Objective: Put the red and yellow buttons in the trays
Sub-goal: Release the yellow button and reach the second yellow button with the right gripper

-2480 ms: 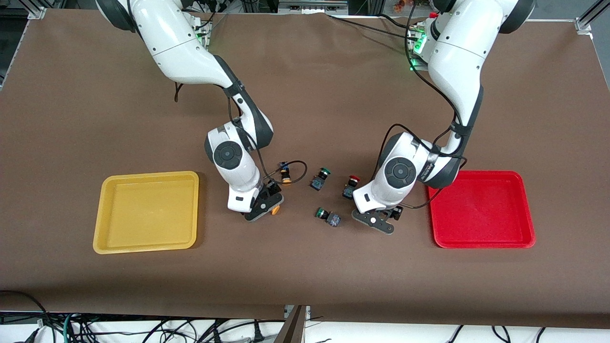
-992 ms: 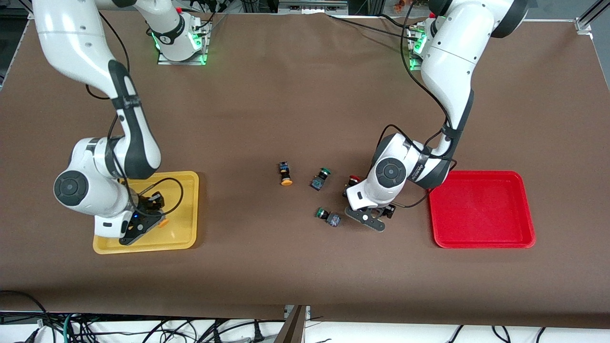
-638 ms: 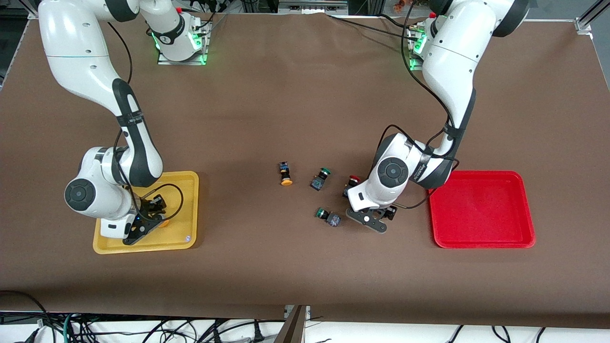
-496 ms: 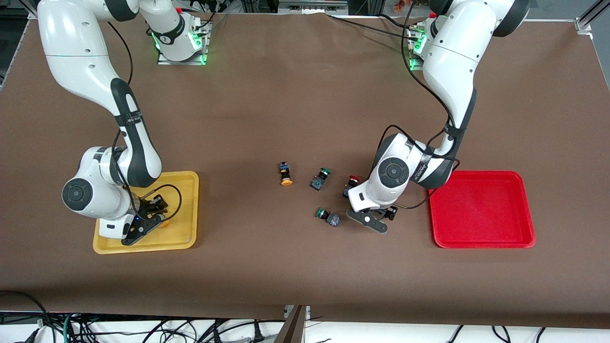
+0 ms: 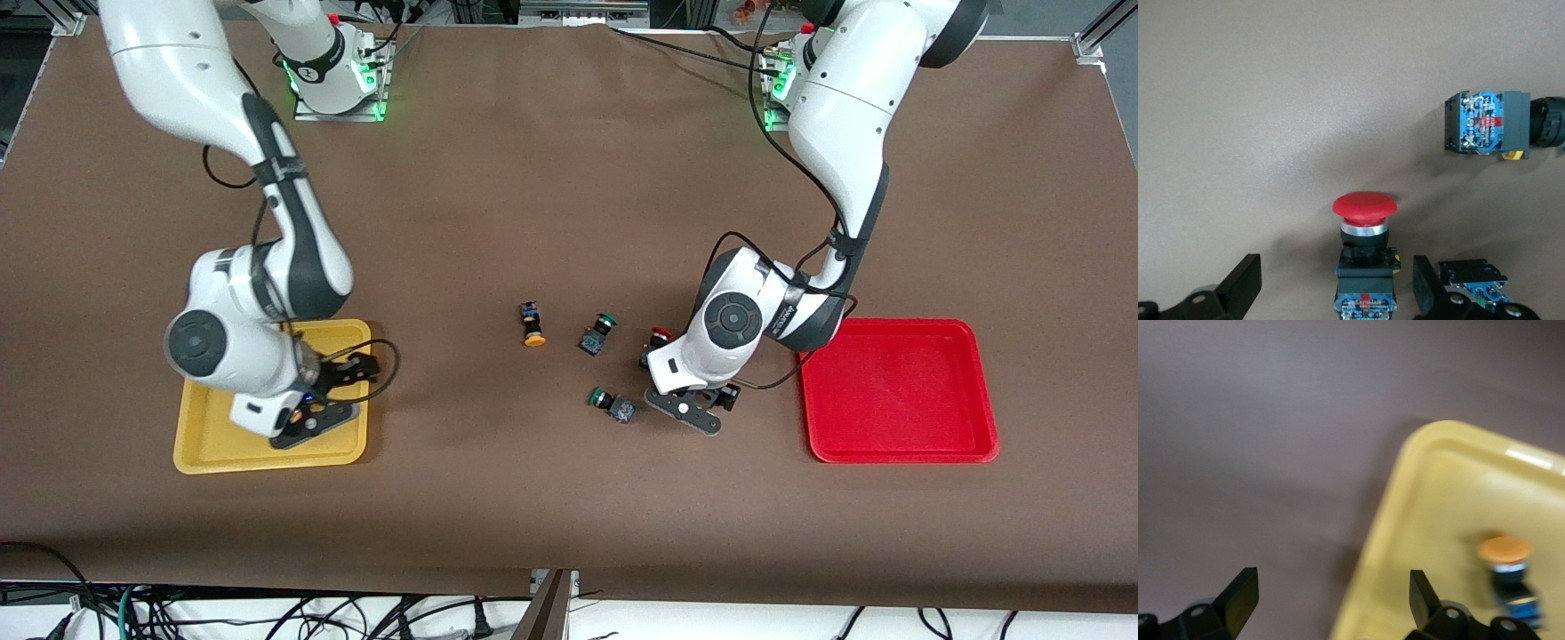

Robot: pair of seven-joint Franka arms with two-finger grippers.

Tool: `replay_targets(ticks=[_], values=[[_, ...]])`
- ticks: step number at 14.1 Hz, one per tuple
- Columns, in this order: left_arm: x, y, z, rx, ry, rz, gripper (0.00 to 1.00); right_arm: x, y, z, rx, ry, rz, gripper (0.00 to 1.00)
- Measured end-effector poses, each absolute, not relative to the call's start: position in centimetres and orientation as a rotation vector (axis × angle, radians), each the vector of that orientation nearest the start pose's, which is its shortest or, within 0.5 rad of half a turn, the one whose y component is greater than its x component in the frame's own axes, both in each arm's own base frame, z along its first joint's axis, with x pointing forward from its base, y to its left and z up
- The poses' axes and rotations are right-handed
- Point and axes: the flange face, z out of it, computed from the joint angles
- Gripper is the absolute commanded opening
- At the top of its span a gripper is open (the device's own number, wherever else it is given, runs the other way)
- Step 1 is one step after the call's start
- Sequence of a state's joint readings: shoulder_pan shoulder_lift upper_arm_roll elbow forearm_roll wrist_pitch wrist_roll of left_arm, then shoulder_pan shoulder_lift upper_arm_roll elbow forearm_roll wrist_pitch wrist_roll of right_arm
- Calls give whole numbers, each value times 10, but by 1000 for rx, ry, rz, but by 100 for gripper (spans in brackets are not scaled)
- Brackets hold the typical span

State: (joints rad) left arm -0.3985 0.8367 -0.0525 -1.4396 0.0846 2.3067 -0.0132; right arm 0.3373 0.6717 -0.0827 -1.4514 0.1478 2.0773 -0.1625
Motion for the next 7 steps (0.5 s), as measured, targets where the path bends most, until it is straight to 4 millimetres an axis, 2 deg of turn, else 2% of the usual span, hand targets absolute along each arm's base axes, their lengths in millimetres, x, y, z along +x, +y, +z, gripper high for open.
replay_targets(ticks=[3, 4, 5, 6, 7], values=[[657, -308, 191, -3035, 736, -50, 99, 652, 281, 283, -3049, -313, 163, 100], [656, -308, 189, -3035, 736, -45, 95, 637, 311, 281, -3055, -242, 180, 100], [656, -308, 187, -3034, 736, -39, 81, 622, 341, 278, -3062, -197, 189, 100], [655, -308, 184, -3034, 736, -34, 71, 608, 366, 274, -3067, -171, 184, 100], [655, -308, 182, -3034, 736, -31, 59, 595, 386, 269, -3071, -149, 174, 100]])
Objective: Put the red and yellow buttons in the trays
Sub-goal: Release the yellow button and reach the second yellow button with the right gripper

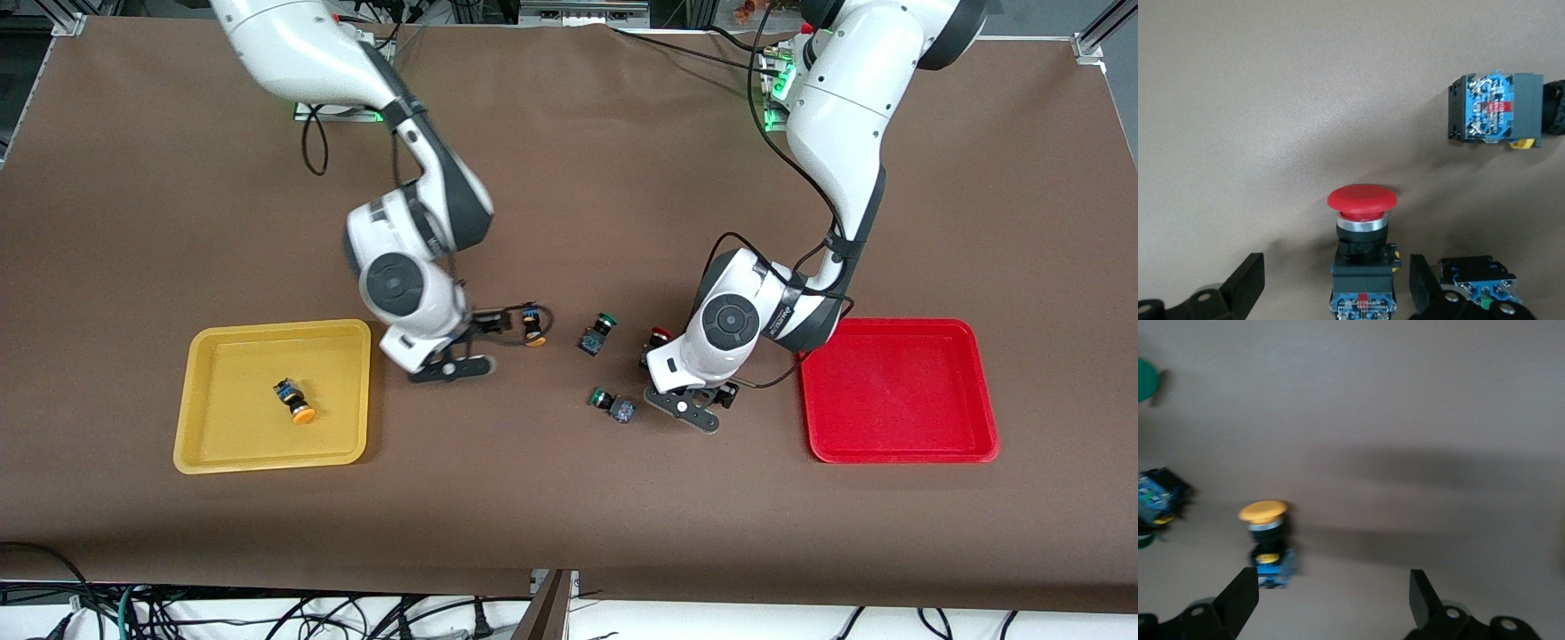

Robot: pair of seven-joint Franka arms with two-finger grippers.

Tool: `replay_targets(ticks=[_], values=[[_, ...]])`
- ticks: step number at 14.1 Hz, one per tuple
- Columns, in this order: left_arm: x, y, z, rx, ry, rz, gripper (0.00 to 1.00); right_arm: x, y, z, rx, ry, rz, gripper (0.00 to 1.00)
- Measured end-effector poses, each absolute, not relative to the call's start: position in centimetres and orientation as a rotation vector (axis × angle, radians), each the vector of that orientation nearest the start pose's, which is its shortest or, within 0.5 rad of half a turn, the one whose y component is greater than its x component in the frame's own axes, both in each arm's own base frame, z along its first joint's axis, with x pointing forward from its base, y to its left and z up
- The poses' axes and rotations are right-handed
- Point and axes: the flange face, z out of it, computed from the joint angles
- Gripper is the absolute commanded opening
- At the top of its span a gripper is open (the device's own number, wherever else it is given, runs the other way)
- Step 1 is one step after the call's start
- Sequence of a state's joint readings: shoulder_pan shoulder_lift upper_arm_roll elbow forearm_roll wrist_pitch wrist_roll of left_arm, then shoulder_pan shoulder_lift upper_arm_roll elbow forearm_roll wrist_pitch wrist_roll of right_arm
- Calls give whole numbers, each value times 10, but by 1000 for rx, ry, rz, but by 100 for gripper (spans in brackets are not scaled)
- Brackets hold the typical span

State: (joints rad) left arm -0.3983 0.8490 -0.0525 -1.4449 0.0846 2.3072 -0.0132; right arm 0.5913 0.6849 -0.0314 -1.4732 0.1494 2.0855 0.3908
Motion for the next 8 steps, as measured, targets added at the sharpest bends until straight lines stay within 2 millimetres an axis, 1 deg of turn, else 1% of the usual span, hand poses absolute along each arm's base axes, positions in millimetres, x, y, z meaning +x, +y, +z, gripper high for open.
replay_targets(ticks=[1, 2, 4, 6, 8], values=[[655, -308, 182, -3033, 738, -30, 40, 586, 398, 262, -3073, -127, 166, 100], [655, -308, 182, -3032, 743, -29, 20, 580, 406, 254, -3076, -110, 162, 100], [655, -308, 182, -3026, 767, -29, 0, 570, 416, 239, -3078, -77, 147, 100], [656, -308, 182, -3024, 777, -33, 0, 560, 427, 224, -3078, -56, 129, 100], [658, -306, 184, -3024, 776, -44, 0, 551, 432, 212, -3074, -45, 105, 100]])
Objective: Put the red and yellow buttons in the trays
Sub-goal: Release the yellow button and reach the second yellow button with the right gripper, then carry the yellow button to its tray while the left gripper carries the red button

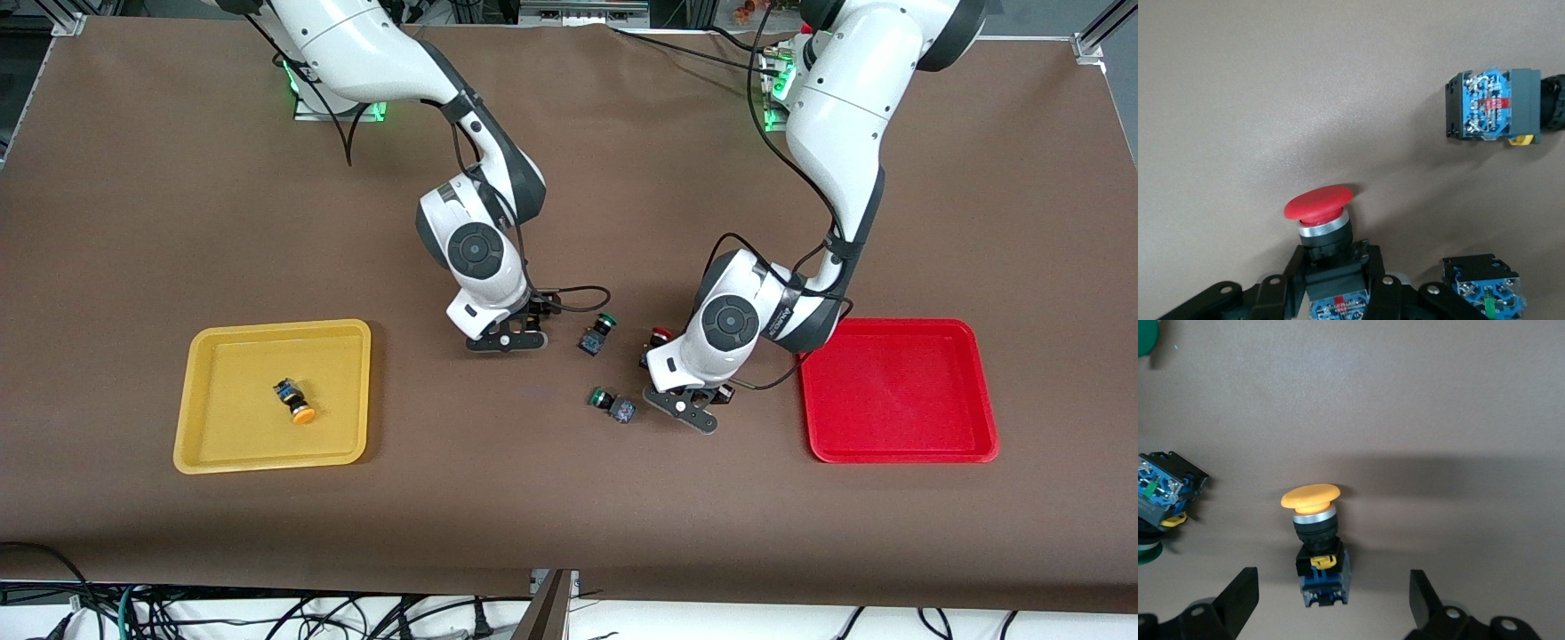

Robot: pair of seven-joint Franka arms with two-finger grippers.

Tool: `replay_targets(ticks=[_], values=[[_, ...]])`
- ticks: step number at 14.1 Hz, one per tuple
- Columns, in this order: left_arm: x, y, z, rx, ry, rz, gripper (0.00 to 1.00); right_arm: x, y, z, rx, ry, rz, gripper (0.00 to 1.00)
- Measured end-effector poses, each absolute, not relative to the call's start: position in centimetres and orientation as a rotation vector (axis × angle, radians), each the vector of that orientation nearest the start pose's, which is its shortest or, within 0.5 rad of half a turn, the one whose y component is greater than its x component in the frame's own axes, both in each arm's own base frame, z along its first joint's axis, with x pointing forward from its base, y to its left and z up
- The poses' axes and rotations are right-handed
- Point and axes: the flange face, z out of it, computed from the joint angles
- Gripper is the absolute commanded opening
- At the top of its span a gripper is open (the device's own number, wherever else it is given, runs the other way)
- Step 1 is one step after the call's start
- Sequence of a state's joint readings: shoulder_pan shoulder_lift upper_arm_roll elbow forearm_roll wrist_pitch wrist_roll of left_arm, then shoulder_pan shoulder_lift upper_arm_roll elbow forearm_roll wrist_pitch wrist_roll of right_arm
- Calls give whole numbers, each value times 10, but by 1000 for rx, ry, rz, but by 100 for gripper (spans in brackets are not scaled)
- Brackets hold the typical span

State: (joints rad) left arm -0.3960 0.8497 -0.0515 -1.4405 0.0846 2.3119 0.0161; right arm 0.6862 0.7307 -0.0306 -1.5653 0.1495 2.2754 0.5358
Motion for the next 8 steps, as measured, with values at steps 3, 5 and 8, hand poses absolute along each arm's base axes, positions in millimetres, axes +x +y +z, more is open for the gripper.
replay_targets(ticks=[3, 5, 8], values=[[672, -286, 197, -3028, 759, -79, 0, 541, 435, 196, -3071, -56, 83, 79], [685, -260, 215, -3010, 808, -83, 0, 534, 436, 186, -3072, -63, 75, 50], [696, -213, 249, -2985, 879, -6, 0, 533, 435, 184, -3072, -63, 72, 1]])
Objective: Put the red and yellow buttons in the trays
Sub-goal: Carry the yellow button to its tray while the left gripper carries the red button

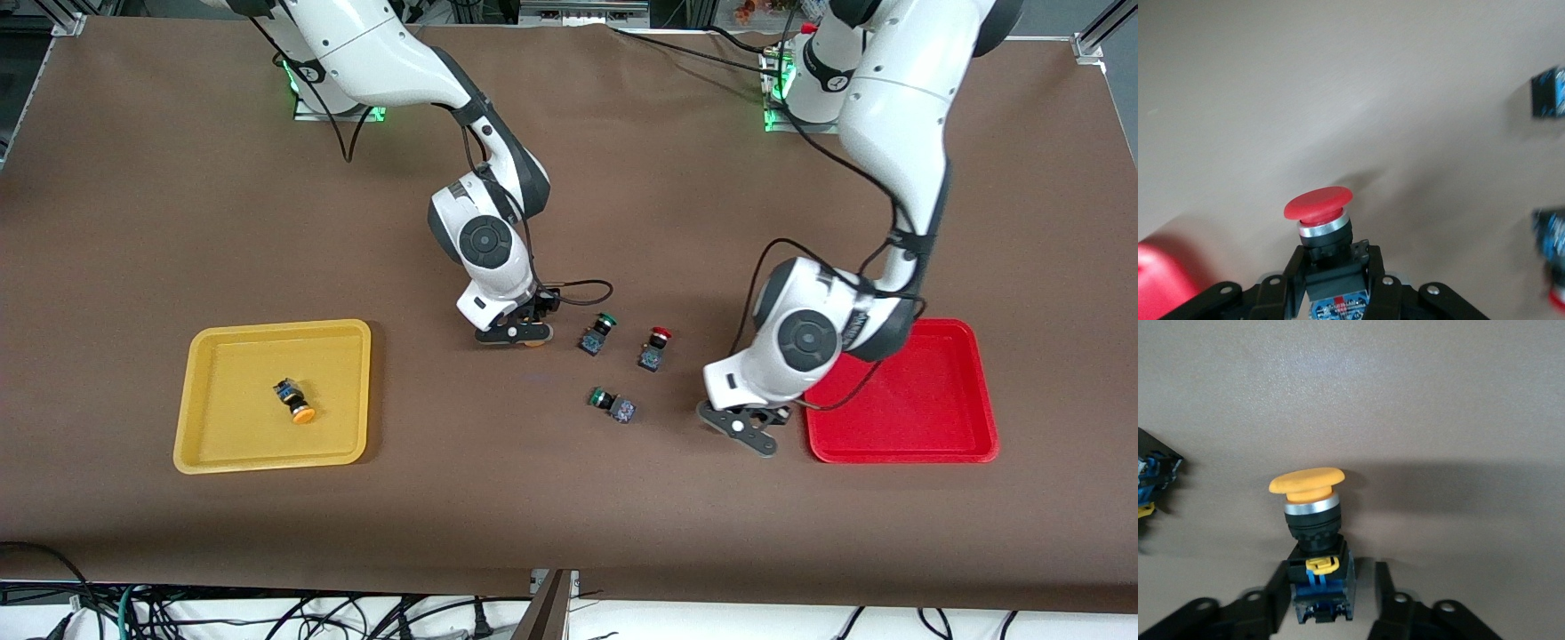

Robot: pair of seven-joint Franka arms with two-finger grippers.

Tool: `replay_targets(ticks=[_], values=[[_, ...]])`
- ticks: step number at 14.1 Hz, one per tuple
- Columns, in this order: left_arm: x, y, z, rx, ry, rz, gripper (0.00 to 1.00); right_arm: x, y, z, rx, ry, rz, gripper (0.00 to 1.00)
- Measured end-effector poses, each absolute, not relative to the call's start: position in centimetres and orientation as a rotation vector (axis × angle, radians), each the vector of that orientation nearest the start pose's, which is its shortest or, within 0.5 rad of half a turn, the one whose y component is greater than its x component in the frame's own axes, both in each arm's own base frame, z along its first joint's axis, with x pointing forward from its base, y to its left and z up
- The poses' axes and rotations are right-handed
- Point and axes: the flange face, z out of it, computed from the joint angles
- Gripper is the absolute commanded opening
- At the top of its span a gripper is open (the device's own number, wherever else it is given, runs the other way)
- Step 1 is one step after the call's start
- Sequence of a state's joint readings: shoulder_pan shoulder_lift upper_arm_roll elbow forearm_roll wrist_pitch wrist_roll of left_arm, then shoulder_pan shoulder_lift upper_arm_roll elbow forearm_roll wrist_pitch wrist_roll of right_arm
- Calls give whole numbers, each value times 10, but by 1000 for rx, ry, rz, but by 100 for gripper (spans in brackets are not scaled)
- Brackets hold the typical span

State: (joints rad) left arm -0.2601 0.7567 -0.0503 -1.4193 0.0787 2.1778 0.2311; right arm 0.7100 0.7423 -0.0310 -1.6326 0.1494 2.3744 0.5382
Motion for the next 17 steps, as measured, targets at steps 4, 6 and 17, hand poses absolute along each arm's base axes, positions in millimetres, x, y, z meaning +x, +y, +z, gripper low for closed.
replay_targets(ticks=[4, 6, 17], values=[[700, -146, 292, -2985, 856, 126, 0, 541, 427, 191, -3078, -115, 51, 0], [701, -111, 295, -2997, 819, 165, 0, 565, 393, 212, -3121, -241, 70, 0], [686, 60, 246, -3038, 872, 185, 2, 671, 117, 242, -3126, -826, 169, 24]])
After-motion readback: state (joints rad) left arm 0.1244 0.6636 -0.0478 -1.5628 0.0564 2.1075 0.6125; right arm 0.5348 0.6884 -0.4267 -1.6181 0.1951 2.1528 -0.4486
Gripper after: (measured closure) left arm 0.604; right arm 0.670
